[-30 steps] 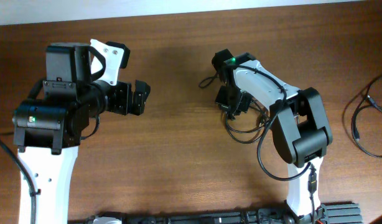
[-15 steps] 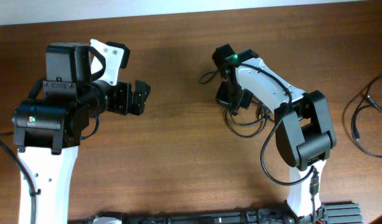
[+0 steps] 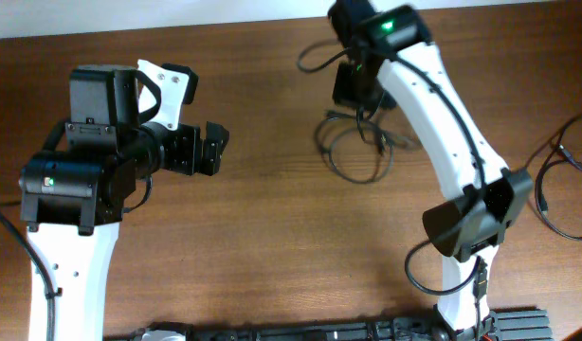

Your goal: Untangle cables

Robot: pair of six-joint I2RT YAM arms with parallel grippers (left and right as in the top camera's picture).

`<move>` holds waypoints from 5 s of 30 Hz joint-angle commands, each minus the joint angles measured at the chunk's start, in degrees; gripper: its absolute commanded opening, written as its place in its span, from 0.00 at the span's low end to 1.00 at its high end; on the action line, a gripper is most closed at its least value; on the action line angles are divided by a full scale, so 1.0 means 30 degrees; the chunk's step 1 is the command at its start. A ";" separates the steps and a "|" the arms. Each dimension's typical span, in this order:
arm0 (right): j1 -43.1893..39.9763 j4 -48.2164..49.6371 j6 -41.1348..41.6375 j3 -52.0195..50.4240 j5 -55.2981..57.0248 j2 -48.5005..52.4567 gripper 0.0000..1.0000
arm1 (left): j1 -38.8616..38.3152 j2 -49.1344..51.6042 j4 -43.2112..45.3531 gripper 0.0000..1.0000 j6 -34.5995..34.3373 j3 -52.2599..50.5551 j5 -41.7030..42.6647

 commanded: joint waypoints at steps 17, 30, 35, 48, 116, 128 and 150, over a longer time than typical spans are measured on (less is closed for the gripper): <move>0.0015 -0.0678 -0.4932 1.6575 0.1304 -0.0976 0.04 | 0.0073 -0.0080 0.0022 0.99 0.0233 0.0102 0.0204; -0.0379 -0.3089 -0.6943 1.5824 0.9508 -0.0823 0.04 | 0.0073 -0.0080 0.0022 0.99 0.0233 0.0102 0.0204; -0.1851 -0.3089 -0.7009 1.2830 0.9486 -0.0721 0.04 | 0.0073 -0.0080 0.0022 0.99 0.0226 0.0102 0.0204; -0.6470 -0.2958 -0.6856 0.3796 0.9486 -0.0721 0.04 | 0.0073 -0.0080 0.0022 0.99 0.0226 0.0102 0.0204; 0.0546 0.2091 -0.7919 0.4736 0.2178 -0.6302 0.04 | 0.0073 -0.0080 0.0022 0.99 0.0226 0.0102 0.0204; -0.3133 -0.3089 -0.7701 0.4473 0.9260 -0.3891 0.04 | 0.0073 -0.0080 0.0022 0.99 0.0233 0.0102 0.0204; -0.9479 -0.2215 -0.6841 0.0153 0.8094 -0.3228 0.04 | 0.0073 -0.0080 0.0022 0.99 0.0226 0.0102 0.0204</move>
